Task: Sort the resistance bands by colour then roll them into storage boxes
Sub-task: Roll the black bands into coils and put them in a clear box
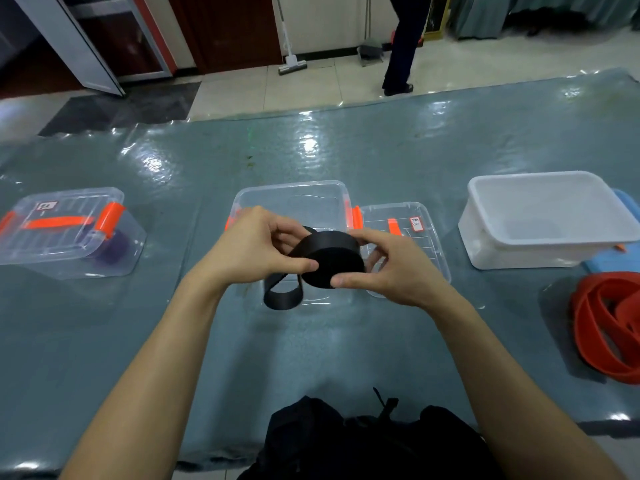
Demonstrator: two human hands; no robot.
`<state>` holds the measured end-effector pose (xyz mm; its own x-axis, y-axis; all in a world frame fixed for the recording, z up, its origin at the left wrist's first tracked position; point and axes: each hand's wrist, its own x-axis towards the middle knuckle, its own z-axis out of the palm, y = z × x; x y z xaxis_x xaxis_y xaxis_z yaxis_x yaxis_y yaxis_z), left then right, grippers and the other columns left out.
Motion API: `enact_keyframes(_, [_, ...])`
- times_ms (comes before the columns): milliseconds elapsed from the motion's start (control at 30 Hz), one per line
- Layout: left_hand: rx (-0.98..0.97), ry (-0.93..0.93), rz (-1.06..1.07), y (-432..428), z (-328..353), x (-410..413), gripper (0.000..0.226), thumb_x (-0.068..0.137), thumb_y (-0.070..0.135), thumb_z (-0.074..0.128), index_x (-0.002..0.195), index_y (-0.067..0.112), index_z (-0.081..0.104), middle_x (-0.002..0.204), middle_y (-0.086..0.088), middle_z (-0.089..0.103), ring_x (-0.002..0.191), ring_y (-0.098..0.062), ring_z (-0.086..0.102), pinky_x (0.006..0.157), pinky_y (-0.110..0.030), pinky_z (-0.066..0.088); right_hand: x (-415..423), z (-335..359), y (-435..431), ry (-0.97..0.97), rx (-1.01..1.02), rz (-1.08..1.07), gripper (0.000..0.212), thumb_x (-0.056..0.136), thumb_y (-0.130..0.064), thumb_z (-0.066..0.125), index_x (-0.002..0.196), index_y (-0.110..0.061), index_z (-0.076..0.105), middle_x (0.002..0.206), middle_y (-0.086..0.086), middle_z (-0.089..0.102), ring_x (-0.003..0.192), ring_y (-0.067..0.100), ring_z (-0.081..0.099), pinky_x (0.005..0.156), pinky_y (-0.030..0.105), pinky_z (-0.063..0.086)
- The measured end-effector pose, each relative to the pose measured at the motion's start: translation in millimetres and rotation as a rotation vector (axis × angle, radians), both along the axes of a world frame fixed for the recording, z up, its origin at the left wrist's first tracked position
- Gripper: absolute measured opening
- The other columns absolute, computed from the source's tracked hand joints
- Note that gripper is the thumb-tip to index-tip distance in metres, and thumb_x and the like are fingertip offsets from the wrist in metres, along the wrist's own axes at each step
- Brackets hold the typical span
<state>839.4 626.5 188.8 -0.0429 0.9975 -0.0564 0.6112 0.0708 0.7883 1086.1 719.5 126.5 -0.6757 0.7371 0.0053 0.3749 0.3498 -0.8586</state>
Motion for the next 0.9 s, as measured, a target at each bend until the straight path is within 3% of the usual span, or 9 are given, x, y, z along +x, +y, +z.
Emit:
enact_keyframes(67, [0.017, 0.236, -0.075, 3.0, 2.3, 2.3, 0.027, 0.072, 0.023, 0.098, 0.095, 0.032, 0.085, 0.081, 0.018, 0.081, 0.078, 0.0, 0.078, 0.08, -0.035, 0.066, -3.8, 2.6, 1.2, -0.096, 0.164, -0.019, 0.07, 0.066, -0.062, 0.095, 0.128, -0.043, 0.071, 0.108, -0.017, 0.074, 0.068, -0.004, 0.061, 0.069, 0.012, 0.043])
enact_keyframes(167, [-0.018, 0.464, -0.168, 7.0, 8.7, 6.1, 0.03, 0.066, 0.05, 0.082, 0.092, 0.036, 0.083, 0.074, 0.02, 0.077, 0.072, -0.003, 0.074, 0.07, -0.039, 0.062, -13.7, 1.0, -2.8, -0.138, 0.172, 0.054, 0.043, 0.075, -0.047, 0.095, 0.111, -0.032, 0.078, 0.085, -0.014, 0.073, 0.069, 0.002, 0.063, 0.072, 0.028, 0.048])
enact_keyframes(267, [-0.053, 0.495, -0.208, 9.7, 11.5, 5.6, 0.036, 0.063, 0.059, 0.075, 0.087, 0.033, 0.081, 0.072, 0.019, 0.076, 0.071, -0.006, 0.074, 0.068, -0.041, 0.061, -14.0, -7.8, -6.8, -0.072, 0.128, 0.039, 0.032, 0.076, -0.037, 0.095, 0.102, -0.026, 0.078, 0.062, -0.01, 0.07, 0.061, 0.01, 0.068, 0.064, 0.031, 0.051])
enact_keyframes(367, [-0.07, 0.532, -0.242, 10.4, 10.0, 3.2, 0.039, 0.063, 0.06, 0.073, 0.085, 0.029, 0.08, 0.071, 0.014, 0.075, 0.07, -0.009, 0.073, 0.069, -0.043, 0.06, -13.8, -9.0, -10.6, -0.087, 0.183, 0.047, 0.036, 0.076, -0.043, 0.095, 0.103, -0.027, 0.078, 0.063, -0.025, 0.064, 0.062, 0.001, 0.065, 0.065, 0.03, 0.049])
enact_keyframes(467, [-0.064, 0.596, -0.264, 12.6, 10.9, 6.1, 0.038, 0.064, 0.059, 0.071, 0.085, 0.028, 0.079, 0.07, 0.011, 0.075, 0.069, -0.012, 0.072, 0.068, -0.043, 0.059, -18.4, -1.4, -12.9, -0.12, 0.258, 0.082, 0.047, 0.076, -0.05, 0.093, 0.118, -0.036, 0.076, 0.068, -0.039, 0.056, 0.07, -0.015, 0.056, 0.068, 0.011, 0.037])
enact_keyframes(567, [-0.011, 0.624, -0.268, 13.5, 13.5, 9.2, 0.036, 0.069, 0.057, 0.075, 0.095, 0.034, 0.082, 0.079, 0.015, 0.079, 0.077, -0.008, 0.075, 0.075, -0.04, 0.061, -18.9, -0.8, -13.0, -0.056, 0.219, 0.07, 0.037, 0.08, -0.041, 0.093, 0.113, -0.034, 0.079, 0.066, -0.039, 0.061, 0.068, -0.004, 0.061, 0.062, 0.012, 0.037])
enact_keyframes(667, [0.005, 0.352, -0.199, 7.7, 13.3, 1.6, 0.035, 0.076, 0.038, 0.095, 0.108, 0.031, 0.084, 0.092, 0.017, 0.082, 0.09, -0.002, 0.077, 0.086, -0.028, 0.061, -11.2, -3.5, -10.9, 0.046, 0.114, 0.004, 0.03, 0.08, -0.035, 0.095, 0.104, -0.027, 0.079, 0.063, -0.017, 0.071, 0.057, 0.008, 0.069, 0.063, 0.033, 0.056])
enact_keyframes(767, [0.003, -0.001, -0.11, -0.8, 4.9, -10.6, 0.037, 0.076, 0.019, 0.097, 0.109, 0.027, 0.084, 0.1, 0.012, 0.084, 0.099, -0.005, 0.079, 0.09, -0.02, 0.057, -5.1, -0.1, -9.0, 0.259, -0.117, -0.042, 0.04, 0.078, -0.019, 0.096, 0.114, -0.015, 0.079, 0.079, 0.003, 0.079, 0.059, 0.027, 0.076, 0.064, 0.045, 0.065])
enact_keyframes(900, [0.14, -0.334, 0.031, -5.9, -8.8, -1.8, 0.028, 0.089, 0.017, 0.075, 0.11, 0.035, 0.082, 0.098, 0.017, 0.082, 0.091, 0.001, 0.076, 0.083, -0.016, 0.055, -8.0, 10.4, -9.4, 0.53, -0.317, -0.122, 0.029, 0.08, -0.004, 0.088, 0.107, -0.01, 0.078, 0.092, 0.013, 0.08, 0.06, 0.038, 0.074, 0.06, 0.04, 0.065])
